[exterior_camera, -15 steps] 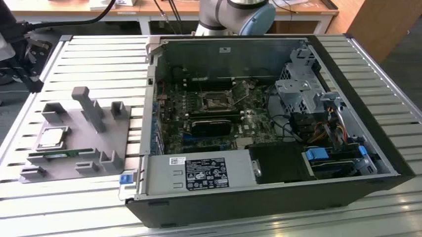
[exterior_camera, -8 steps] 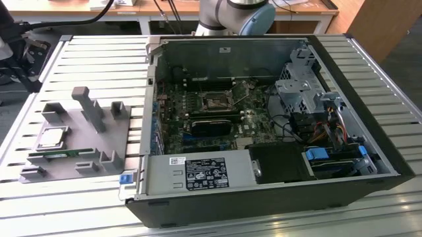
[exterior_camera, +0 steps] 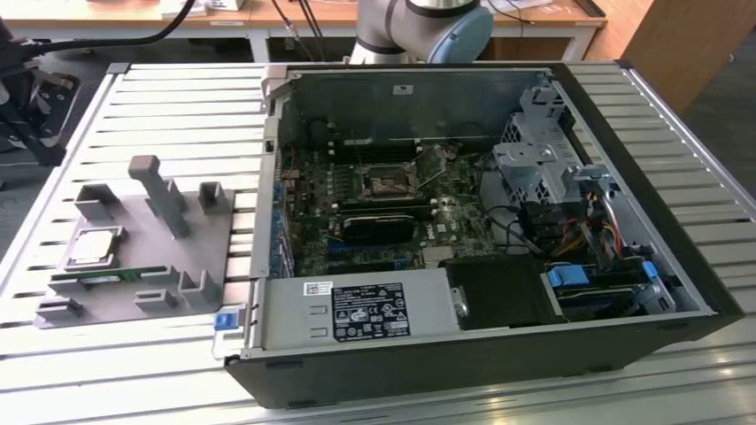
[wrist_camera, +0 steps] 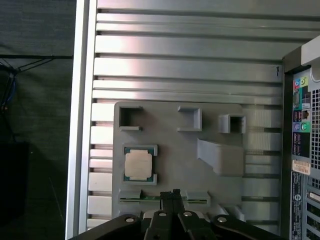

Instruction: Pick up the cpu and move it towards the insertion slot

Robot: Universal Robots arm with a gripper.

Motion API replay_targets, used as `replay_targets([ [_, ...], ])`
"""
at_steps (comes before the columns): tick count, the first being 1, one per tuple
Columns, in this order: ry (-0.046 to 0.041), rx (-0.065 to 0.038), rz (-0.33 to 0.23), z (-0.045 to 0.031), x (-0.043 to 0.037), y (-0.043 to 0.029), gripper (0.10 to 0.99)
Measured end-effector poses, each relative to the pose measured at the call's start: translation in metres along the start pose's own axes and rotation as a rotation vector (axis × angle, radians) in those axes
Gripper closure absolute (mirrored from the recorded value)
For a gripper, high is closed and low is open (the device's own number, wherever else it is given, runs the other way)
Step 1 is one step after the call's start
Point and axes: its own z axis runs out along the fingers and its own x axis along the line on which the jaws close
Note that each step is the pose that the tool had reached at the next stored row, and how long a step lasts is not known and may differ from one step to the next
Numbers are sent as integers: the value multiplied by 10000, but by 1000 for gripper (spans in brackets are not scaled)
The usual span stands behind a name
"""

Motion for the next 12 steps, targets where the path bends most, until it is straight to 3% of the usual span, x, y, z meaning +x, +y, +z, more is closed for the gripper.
replay_targets([
  [12,1,1,0,32,95,1,980],
])
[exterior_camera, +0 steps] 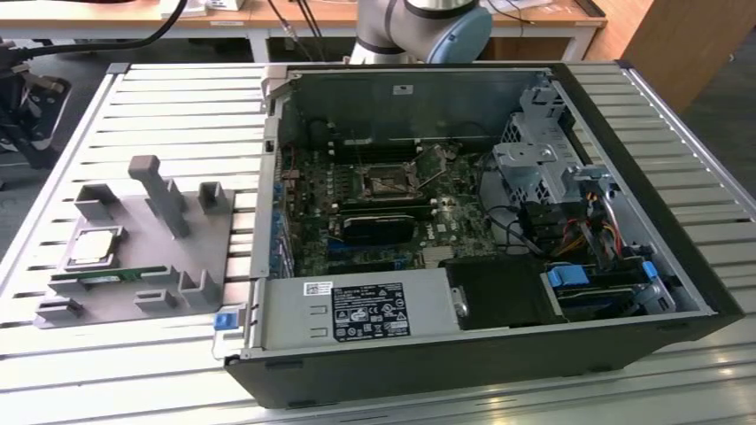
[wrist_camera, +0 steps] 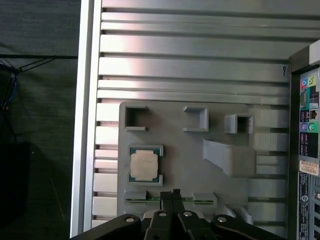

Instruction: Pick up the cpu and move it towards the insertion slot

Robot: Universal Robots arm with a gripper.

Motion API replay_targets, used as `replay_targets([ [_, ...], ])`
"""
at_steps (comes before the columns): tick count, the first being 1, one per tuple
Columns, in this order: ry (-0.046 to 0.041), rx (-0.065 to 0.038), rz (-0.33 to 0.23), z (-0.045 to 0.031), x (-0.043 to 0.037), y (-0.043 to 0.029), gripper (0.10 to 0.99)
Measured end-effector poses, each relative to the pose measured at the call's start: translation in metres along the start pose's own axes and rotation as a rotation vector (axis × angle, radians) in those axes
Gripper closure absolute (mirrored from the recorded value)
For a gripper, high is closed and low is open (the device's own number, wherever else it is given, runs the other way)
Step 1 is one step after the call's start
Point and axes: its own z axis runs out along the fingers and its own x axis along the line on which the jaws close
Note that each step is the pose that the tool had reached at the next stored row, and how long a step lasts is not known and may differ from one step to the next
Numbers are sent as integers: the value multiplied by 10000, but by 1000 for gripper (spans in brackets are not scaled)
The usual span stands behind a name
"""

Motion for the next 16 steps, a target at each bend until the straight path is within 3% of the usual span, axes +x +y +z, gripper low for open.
replay_targets([
  [16,3,0,0,111,151,-1,980],
])
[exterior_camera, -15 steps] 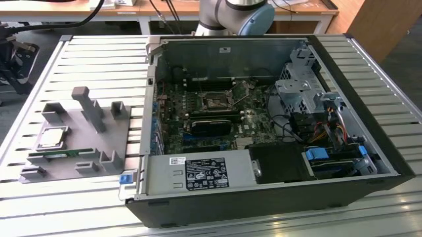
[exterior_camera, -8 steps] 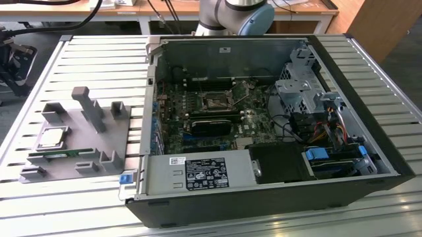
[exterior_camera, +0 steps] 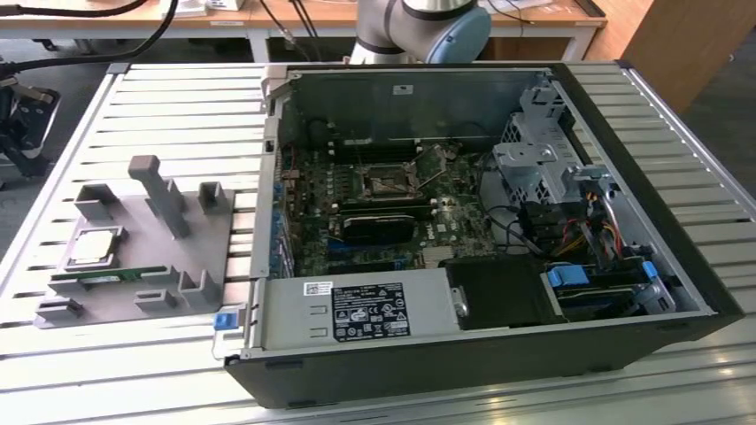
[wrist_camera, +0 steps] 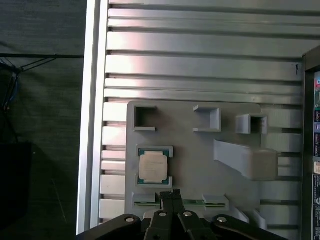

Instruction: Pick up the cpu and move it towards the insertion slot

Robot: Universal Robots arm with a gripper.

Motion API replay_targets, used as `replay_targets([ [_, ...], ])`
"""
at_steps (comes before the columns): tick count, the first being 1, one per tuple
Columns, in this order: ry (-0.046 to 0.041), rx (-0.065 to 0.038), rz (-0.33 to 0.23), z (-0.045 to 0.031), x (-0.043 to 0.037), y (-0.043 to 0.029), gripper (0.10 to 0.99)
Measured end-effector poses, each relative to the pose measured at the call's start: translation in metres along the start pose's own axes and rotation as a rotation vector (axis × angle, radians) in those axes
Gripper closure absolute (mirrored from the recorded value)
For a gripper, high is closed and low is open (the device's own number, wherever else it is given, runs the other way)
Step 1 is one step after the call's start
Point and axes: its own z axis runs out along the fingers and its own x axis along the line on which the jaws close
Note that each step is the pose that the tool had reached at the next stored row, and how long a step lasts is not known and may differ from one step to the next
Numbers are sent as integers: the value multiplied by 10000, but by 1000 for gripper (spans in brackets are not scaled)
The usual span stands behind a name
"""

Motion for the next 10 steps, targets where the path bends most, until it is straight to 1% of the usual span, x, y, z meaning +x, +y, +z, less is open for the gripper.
replay_targets([
  [6,1,3,0,43,43,-1,980],
  [10,3,28,0,60,47,-1,980],
])
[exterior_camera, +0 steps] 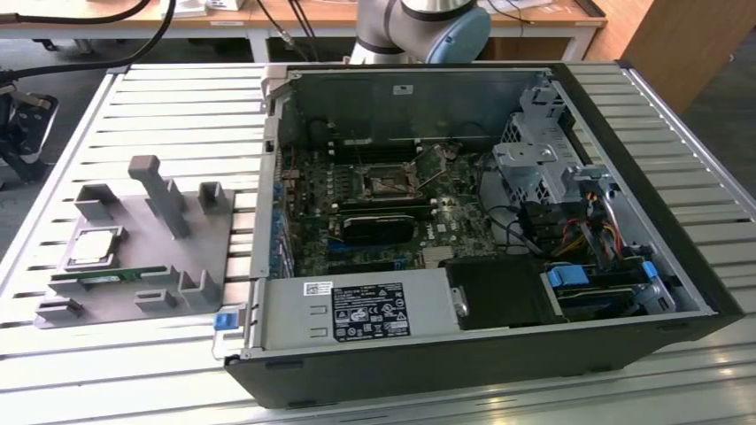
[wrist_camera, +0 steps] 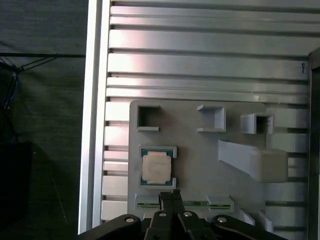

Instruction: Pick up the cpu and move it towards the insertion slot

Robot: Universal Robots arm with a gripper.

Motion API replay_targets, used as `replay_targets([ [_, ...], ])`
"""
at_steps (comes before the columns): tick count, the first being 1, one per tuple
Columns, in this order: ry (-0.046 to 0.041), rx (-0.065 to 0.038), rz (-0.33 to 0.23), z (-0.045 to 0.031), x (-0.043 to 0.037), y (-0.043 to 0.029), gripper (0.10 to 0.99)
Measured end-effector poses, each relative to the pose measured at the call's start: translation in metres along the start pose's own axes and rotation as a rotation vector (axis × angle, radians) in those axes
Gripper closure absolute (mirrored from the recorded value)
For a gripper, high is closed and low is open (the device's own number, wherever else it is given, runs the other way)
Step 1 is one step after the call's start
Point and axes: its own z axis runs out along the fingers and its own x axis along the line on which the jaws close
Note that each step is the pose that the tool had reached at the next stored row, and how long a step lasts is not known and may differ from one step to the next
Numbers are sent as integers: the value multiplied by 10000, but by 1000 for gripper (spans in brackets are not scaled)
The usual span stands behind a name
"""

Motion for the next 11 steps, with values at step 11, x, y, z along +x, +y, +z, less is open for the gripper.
replay_targets([
  [11,-2,69,0,23,1,-1,737],
])
